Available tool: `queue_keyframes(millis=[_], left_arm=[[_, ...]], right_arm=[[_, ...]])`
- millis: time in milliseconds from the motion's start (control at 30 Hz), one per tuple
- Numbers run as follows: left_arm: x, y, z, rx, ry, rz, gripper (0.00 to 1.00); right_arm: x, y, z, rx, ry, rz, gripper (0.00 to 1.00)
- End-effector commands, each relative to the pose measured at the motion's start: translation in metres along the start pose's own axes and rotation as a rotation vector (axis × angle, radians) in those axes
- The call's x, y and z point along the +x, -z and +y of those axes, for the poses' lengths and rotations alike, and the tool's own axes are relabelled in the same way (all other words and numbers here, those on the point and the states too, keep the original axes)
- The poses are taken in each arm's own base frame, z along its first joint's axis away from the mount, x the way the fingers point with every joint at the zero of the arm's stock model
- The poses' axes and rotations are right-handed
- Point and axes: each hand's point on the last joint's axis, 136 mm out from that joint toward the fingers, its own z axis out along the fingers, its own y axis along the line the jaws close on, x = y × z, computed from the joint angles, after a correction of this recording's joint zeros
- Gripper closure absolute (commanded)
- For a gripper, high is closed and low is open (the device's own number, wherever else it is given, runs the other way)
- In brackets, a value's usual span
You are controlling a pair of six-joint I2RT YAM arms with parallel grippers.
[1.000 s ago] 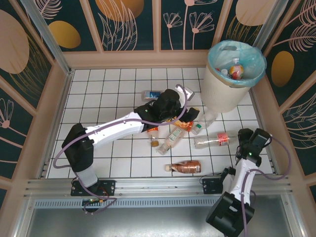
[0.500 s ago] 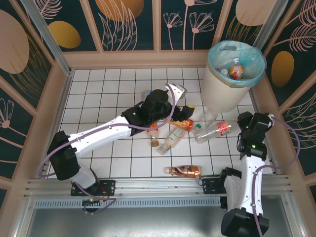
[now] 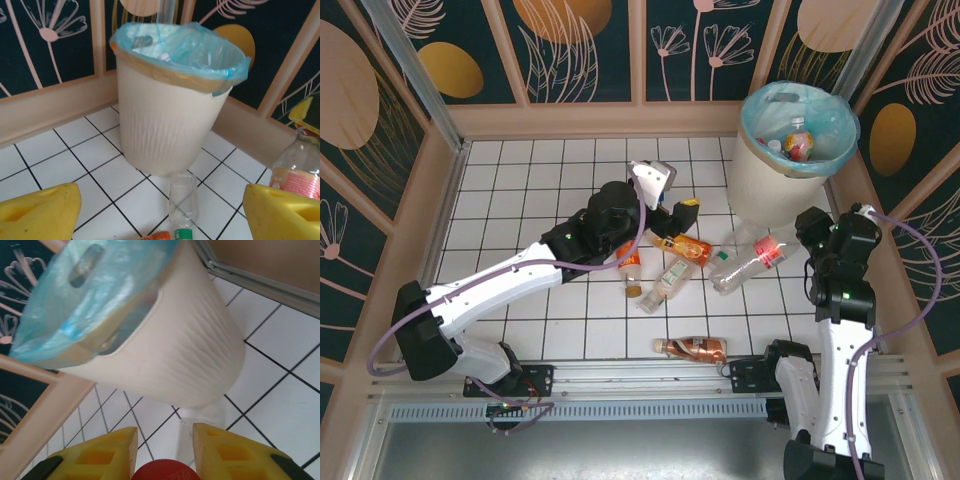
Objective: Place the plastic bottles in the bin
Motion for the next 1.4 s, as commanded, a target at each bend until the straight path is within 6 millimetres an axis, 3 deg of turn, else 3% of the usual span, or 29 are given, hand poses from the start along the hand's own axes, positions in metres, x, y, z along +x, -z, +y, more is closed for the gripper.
queue_keyframes(millis=[0,167,300,467,633,767,1067,1133,1300,1367], left_arm=[[-0.026,0.013,0.007,-0.045,0.036,-0.097,0.15],[-0.033,0.019,0.012,-0.071,0.068,-0.13,0.15],[-0.027,0.016,0.012,-0.066,0.096,-0.109,0.15],[-0.014,0.008,0.011,-0.064,0.119,-0.063,0.15],[-0.009,-0.001,0.011,-0.073,0.116,-0.035,0.15],[-0.005,-0.01,0.005,-0.049,0.137,-0.011,0.15],[0.035,-0.024,0.002,-0.022,0.092,0.092,0.15],[0.041,-0.025,0.004,-0.029,0.069,0.106,0.15],[0.051,-0.029,0.011,-0.066,0.028,0.137,0.14],[0.051,-0.031,0.011,-0.068,0.024,0.14,0.14]], right_arm=[[-0.007,0.017,0.032,-0.121,0.052,0.006,0.9],[-0.019,0.029,0.071,-0.277,0.08,-0.01,0.9],[-0.035,0.039,0.104,-0.383,0.098,-0.048,0.91],[-0.066,0.049,0.14,-0.438,0.151,-0.143,0.91],[-0.113,0.049,0.169,-0.403,0.218,-0.298,0.91],[-0.141,0.036,0.169,-0.315,0.24,-0.407,0.92],[-0.183,0.004,0.176,-0.163,0.365,-0.571,0.91],[-0.195,0.004,0.192,-0.19,0.367,-0.585,0.92],[-0.207,0.018,0.258,-0.47,0.317,-0.531,0.92],[-0.219,0.021,0.269,-0.491,0.304,-0.553,0.92]])
